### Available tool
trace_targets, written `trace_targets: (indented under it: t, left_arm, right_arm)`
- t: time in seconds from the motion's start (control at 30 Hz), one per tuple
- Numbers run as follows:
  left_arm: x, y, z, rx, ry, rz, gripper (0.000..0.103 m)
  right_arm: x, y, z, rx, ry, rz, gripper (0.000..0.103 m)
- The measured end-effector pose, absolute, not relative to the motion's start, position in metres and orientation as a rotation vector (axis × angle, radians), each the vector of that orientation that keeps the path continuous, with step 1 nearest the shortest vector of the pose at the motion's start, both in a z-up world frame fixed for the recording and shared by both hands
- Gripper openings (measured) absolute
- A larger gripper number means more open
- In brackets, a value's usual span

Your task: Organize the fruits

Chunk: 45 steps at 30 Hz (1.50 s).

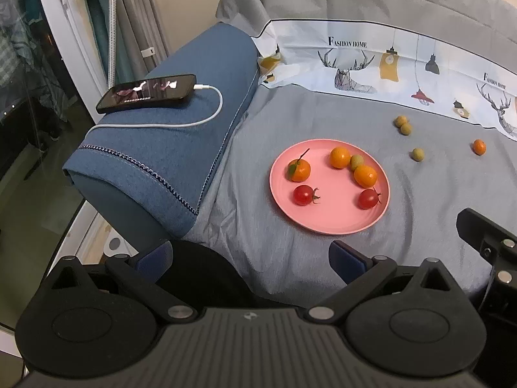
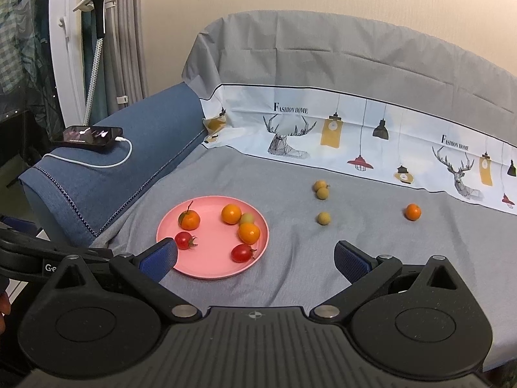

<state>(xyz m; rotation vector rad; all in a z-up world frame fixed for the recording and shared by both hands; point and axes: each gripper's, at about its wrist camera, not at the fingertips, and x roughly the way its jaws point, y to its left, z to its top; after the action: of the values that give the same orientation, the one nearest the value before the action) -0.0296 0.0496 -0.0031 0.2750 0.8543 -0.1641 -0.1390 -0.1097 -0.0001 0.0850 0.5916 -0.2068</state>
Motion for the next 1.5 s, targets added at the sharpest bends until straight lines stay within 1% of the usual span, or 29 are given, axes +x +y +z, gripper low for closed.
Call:
trace_targets:
  t: [0.57,0.9,1.1,1.27,1.4,1.5]
  left_arm:
    - [-0.012,0.038,-0.025,0.324,0.946,-0.160,0.103]
    - [0.008,0.005,-0.036,0.384,0.996,-0.185,0.103]
    - [0.040,-0.041,-0.036,0.394,1.001,-0.229,0.103]
    - [0.087,-0.099,-0.041,0.338,1.018,-0.286,0.103]
    - [0.131,-0.160,-0.058,0.343,0.980,-0.331,0.103]
    - [0.166,-0.208,-0.082,0.347,0.997,-0.373,0.103]
  right_arm:
    - [-0.123,-0.128,-0.023,0.163,0.659,-0.195,0.102]
    - [-0.112,-0.155,-0.042,0.236,0.688,-0.222,0.102]
    - [-0.102,-0.200,-0.059,0.277,0.697,-0.336,0.102]
    - [-0.088,-0.268,-0.078,0.304,0.695,-0.493,0.102]
    - [-0.066,-0.339,-0.095,0.326,0.649,-0.622,0.102]
    - [-0.043,-0.389,-0.119,0.322,0.635,-0.711,0.102]
